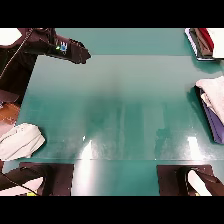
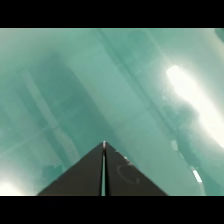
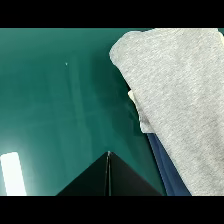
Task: Fold the shirts.
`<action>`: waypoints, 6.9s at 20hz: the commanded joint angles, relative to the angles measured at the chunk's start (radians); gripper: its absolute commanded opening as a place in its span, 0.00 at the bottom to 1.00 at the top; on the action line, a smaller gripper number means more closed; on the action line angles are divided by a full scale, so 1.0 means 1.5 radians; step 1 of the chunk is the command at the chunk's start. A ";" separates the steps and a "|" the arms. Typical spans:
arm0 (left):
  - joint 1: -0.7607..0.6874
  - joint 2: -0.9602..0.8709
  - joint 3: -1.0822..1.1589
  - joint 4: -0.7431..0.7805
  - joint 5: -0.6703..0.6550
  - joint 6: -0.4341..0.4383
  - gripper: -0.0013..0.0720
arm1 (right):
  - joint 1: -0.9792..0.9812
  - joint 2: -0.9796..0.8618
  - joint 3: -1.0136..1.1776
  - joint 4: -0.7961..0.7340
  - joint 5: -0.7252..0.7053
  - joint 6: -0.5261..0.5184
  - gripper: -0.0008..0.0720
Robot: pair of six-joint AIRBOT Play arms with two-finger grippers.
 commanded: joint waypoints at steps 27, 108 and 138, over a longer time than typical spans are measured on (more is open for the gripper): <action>0.106 0.072 -0.597 0.615 -0.243 -0.205 0.93 | 0.001 0.001 -0.089 0.000 -0.009 -0.001 0.03; 0.143 0.040 -0.101 -0.115 -0.056 0.070 0.06 | 0.298 -0.405 -0.259 0.612 -0.208 -0.127 0.74; 0.143 0.241 0.251 -0.171 -0.144 0.065 0.06 | 0.253 -0.066 0.306 0.451 -0.083 -0.146 0.03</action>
